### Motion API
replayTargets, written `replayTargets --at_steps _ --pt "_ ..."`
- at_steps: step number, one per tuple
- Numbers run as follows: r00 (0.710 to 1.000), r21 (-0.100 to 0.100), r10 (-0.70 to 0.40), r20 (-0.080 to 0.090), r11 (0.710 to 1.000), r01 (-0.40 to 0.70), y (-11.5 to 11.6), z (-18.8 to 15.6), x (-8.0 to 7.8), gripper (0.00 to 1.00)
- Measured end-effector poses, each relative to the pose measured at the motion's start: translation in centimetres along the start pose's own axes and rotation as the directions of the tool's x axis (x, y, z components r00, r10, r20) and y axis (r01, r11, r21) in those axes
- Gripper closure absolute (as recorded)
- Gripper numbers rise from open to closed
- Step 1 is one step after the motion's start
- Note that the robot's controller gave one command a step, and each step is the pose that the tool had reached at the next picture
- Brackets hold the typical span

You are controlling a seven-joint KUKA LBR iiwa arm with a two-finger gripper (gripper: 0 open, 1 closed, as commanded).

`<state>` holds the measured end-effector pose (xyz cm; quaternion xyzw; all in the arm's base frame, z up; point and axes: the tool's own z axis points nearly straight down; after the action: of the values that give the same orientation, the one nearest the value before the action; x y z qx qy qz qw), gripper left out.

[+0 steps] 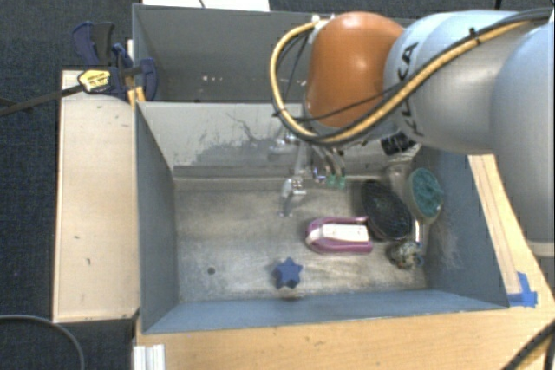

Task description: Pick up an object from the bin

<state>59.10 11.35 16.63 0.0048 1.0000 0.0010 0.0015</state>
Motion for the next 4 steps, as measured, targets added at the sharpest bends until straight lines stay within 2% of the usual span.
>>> replayTargets --at_steps 1,2,3,4 --pt "0.939 -0.004 -0.343 -0.001 0.939 0.343 -7.9 7.4 2.7 0.00" --pt "0.939 0.004 -0.344 0.003 0.939 0.344 -12.0 8.1 1.8 0.00" --pt "0.862 0.003 -0.506 0.013 0.862 0.506 -11.9 8.0 2.1 0.00" --pt "0.735 0.012 -0.678 0.021 0.735 0.678 -11.8 7.9 2.0 0.00"
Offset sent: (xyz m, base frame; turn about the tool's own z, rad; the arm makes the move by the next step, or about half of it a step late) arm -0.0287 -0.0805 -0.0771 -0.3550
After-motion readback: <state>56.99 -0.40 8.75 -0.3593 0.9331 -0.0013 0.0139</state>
